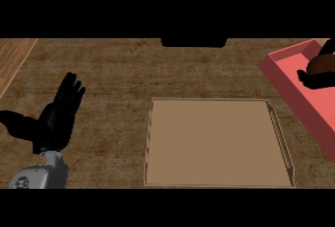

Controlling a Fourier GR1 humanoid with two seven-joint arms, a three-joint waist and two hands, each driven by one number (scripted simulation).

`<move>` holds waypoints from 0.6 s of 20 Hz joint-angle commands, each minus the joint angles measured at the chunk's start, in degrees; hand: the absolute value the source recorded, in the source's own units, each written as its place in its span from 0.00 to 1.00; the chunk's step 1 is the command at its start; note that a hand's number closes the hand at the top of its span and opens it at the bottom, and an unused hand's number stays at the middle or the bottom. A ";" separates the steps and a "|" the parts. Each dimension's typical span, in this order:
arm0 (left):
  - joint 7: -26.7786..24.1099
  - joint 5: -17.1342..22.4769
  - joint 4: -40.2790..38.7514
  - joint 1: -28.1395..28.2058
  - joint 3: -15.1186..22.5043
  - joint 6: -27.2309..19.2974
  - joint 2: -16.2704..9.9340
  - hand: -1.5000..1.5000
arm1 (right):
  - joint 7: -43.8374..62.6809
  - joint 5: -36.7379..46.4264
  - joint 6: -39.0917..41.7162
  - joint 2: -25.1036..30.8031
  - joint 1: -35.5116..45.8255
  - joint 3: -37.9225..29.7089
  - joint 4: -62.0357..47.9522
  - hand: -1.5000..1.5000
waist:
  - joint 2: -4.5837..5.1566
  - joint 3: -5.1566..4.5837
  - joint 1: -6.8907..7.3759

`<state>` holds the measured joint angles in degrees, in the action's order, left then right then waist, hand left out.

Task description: Pick the cupcake from the tray and place it in the cardboard box

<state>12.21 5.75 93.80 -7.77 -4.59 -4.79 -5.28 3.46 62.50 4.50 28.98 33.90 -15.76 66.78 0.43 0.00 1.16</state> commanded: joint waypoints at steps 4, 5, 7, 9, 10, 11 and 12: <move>-1.43 -0.01 -3.12 -1.73 -0.31 0.56 -0.07 0.50 | -0.42 3.30 7.51 3.67 5.36 1.81 -18.85 0.00 | 0.26 0.02 0.34; 0.89 0.34 -0.60 -0.76 -0.61 0.66 -0.99 0.50 | -1.69 3.58 5.41 2.97 6.15 2.03 -21.90 0.00 | 0.06 0.05 0.42; -0.97 1.82 -1.64 0.11 -1.69 2.58 -1.72 0.50 | -8.48 0.13 -2.23 3.89 7.29 -2.31 -27.49 0.00 | 0.18 0.08 0.47; 1.64 0.91 1.37 0.13 -0.57 1.16 -1.24 0.50 | -10.78 -0.17 -7.11 3.44 9.57 -3.25 -31.04 0.00 | 0.19 0.12 0.77; 0.43 -0.01 -0.17 -0.39 -0.01 0.21 -0.14 0.50 | -13.77 -3.05 -10.01 3.42 8.17 -5.69 -27.98 0.00 | 0.35 0.19 0.55; 1.43 0.15 0.97 -0.54 -0.01 -0.20 -0.04 0.50 | -14.57 -3.98 -12.94 2.22 6.50 -6.30 -25.46 0.00 | 0.00 0.16 -0.11; -0.11 0.10 0.25 0.18 -0.40 0.57 -0.61 0.50 | -18.19 -6.59 -14.75 2.32 6.36 -8.32 -25.21 0.00 | 0.09 0.20 -0.12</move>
<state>12.57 6.24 94.25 -7.65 -5.01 -4.05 -5.91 -7.55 60.63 -2.80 31.82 40.48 -19.84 42.23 0.57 0.14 1.48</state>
